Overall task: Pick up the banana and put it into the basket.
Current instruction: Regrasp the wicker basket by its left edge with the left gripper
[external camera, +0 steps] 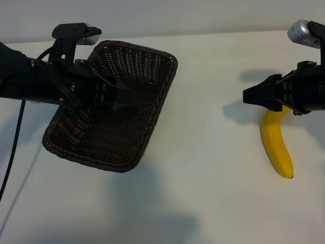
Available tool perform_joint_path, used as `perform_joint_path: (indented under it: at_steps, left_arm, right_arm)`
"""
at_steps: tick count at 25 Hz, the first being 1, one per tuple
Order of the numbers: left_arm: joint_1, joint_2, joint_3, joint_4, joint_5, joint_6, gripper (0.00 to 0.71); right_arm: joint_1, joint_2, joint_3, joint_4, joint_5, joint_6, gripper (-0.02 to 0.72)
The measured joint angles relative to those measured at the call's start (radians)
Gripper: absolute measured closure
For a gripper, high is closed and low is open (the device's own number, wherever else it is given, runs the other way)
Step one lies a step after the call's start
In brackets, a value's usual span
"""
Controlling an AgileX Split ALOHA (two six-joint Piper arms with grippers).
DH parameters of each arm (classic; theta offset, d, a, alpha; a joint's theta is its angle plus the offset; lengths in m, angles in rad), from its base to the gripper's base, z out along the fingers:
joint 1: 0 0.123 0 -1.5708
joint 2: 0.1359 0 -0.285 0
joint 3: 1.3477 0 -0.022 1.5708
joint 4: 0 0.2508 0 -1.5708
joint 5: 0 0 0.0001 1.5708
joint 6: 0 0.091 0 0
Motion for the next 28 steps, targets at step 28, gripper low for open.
perform_joint_path:
  at_steps: [28]
  left_arm:
    - [0.088, -0.08, -0.001, 0.294, 0.186, -0.305, 0.162]
  right_arm:
    - [0.0, 0.0, 0.0, 0.001, 0.0, 0.0, 0.227]
